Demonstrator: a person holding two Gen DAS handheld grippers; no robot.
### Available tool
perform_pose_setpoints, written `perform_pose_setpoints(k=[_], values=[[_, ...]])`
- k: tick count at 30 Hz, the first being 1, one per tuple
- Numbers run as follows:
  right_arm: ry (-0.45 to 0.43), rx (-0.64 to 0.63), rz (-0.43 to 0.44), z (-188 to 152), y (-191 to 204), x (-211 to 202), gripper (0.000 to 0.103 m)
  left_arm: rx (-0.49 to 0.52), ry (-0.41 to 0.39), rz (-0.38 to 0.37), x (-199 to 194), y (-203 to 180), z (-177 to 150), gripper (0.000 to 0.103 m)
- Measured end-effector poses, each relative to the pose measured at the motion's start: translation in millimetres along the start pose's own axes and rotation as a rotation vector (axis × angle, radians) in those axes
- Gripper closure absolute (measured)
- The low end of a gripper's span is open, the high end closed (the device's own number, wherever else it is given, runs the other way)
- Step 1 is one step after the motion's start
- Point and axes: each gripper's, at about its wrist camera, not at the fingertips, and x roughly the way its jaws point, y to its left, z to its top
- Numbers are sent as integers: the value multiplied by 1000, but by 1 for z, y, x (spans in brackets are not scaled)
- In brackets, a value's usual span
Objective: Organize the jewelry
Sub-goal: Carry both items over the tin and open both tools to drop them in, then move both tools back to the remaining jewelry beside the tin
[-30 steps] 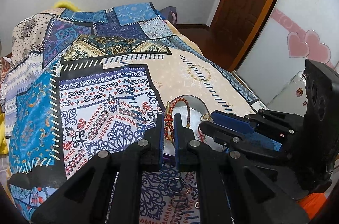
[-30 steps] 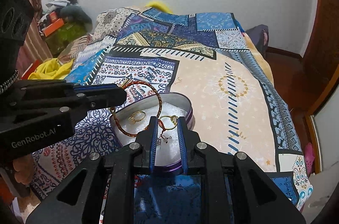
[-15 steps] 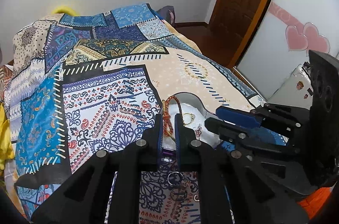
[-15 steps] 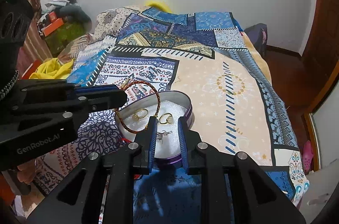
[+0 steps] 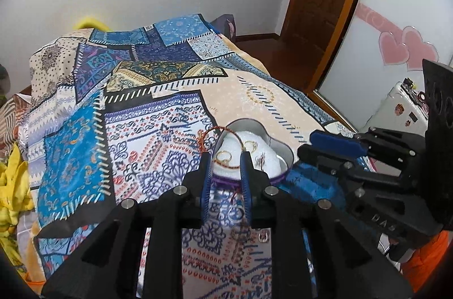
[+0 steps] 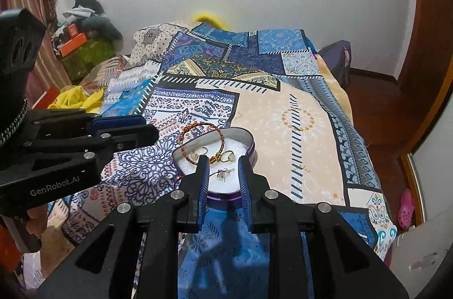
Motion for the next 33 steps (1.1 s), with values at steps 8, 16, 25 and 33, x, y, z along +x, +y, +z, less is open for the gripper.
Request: perform_pose_setpoints(k=[8,16,25,33], values=[[7,16,5,-12,5,-6,73,-13,36,4,-7,2,-24,72],[46,36,12,-31,7,-2,72,6,131,-6,11,-6,-54,72],[100,49,13,-50,5,11,72,0,210,-28,35,-9,-71,72],[109,35,15,-56,5,17,72,-25,195,-58,45,-9,-67,80]])
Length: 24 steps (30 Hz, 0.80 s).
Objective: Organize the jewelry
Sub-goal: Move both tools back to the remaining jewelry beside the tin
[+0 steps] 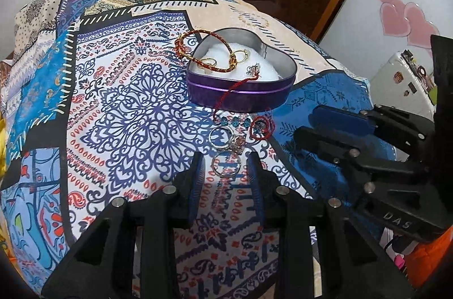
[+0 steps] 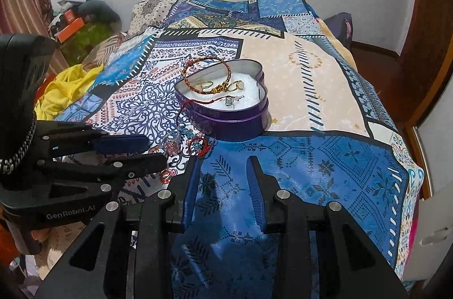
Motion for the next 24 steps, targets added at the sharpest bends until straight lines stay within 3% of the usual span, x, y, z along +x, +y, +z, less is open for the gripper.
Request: perform_pose_setpoints(k=[11,18,20,24], values=[[24,-75,23,3,15,18,73,-14,-35,19,-9,9,-7,83],[46,-140,18,8,27,32,85,-33,-53,12,-13,17,-9,83],[50,-145,16,9,27,34,93,-33,-56,10,-13,18,-9,83],[45,-139,4,9,26,34,95,-32,-62,10,-14,17,-10,83]])
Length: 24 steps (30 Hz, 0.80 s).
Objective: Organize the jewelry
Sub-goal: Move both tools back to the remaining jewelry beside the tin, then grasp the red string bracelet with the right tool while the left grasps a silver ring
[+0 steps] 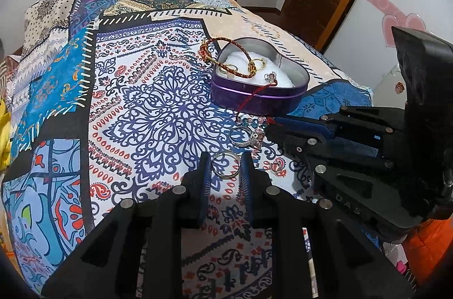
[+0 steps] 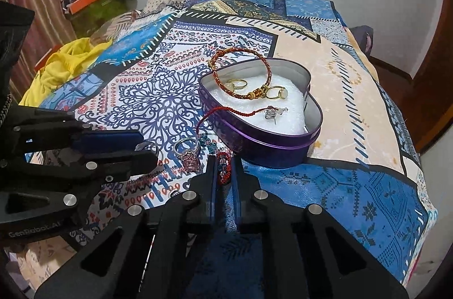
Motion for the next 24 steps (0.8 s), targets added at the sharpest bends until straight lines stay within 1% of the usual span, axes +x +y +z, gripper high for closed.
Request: perform_pose_setpoints(k=[6,8,14,24], values=[[-23,28,-6,-1,-2,-9,95,-1,-13,10,-6,1,0,83],[-40,42,5,0,-4,-16,95,-5,-20,13,-10,2,1,83],[-114,49,-3,9,-4,-42,95,-4,-57,27,-24,2,9,83],[-228,87,-32,31,-13,-74,95,16,-127,37,-44,-6,28,83]])
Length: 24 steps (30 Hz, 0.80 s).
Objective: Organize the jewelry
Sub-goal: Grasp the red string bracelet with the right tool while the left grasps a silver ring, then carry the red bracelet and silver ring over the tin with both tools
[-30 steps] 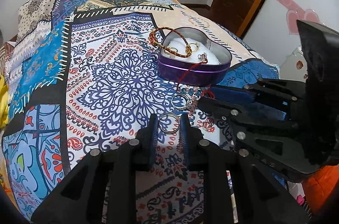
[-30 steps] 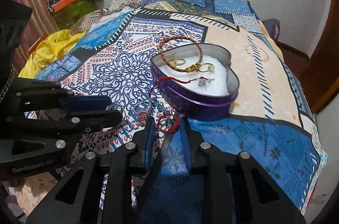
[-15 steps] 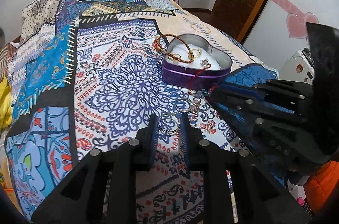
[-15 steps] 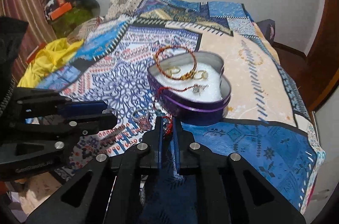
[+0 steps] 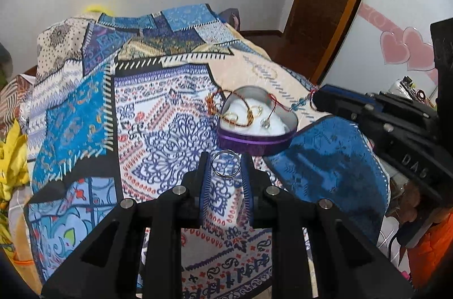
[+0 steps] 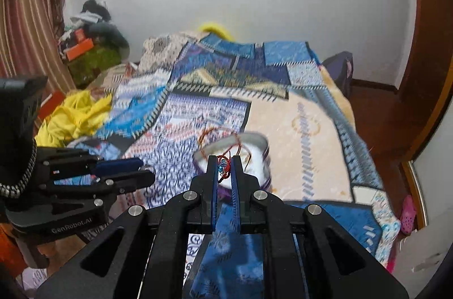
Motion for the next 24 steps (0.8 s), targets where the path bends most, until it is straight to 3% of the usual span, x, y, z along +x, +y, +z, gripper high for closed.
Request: perform_pose_setpoints(k=[14,24], values=[[-116,5,-24,33,-10,-15,95,11,-60,-5,1,-4,32,83],[-71,31,-10,35,-21,15,95,14,-31,-26,28,-4,47,83]])
